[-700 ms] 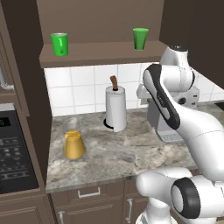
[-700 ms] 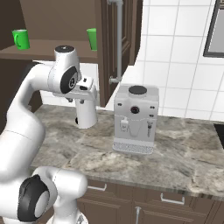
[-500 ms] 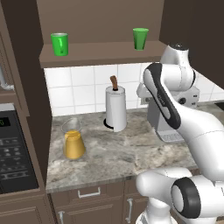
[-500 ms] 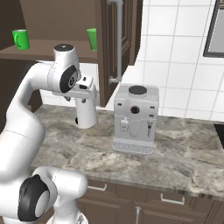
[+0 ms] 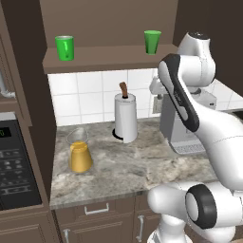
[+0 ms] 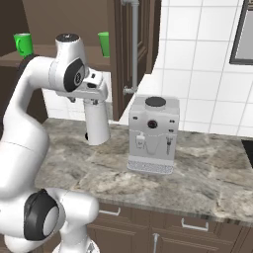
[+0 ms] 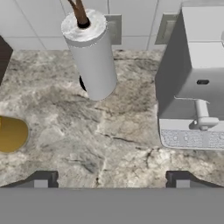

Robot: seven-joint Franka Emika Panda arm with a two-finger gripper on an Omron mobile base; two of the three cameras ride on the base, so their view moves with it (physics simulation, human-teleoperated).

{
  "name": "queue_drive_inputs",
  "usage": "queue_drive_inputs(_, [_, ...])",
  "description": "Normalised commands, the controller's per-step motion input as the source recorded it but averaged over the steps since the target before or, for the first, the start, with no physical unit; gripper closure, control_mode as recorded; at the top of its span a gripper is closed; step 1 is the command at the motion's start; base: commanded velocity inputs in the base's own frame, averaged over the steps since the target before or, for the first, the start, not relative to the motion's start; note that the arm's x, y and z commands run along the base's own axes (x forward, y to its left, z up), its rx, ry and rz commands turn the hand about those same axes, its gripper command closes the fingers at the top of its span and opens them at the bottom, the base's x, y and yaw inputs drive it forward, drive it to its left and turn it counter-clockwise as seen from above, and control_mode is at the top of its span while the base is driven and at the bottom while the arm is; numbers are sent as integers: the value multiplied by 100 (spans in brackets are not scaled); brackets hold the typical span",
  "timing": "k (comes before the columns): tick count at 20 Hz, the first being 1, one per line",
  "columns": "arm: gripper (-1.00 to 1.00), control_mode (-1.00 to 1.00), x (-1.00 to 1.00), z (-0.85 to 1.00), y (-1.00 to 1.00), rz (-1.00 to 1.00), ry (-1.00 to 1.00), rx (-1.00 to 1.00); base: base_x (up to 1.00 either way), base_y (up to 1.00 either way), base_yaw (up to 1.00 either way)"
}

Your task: There is a tray on the dining counter. Grab the cup, mug, and pitcher and place them on the tray. The pitcher may be placed next to the tray if it cannot fit the tray.

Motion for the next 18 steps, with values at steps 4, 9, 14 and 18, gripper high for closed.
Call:
queue_drive_inputs(4, [-100,-100,-2,48,0,0,-8,0,0,0,0])
queue_drive_inputs(9, [-100,-100,-18,41,0,0,-10,0,0,0,0])
queue_drive_inputs(14, [-100,-100,-29,49,-1,0,-10,0,0,0,0])
queue_drive_inputs(18, [-100,-100,-15,59,-14,-1,-2,0,0,0,0])
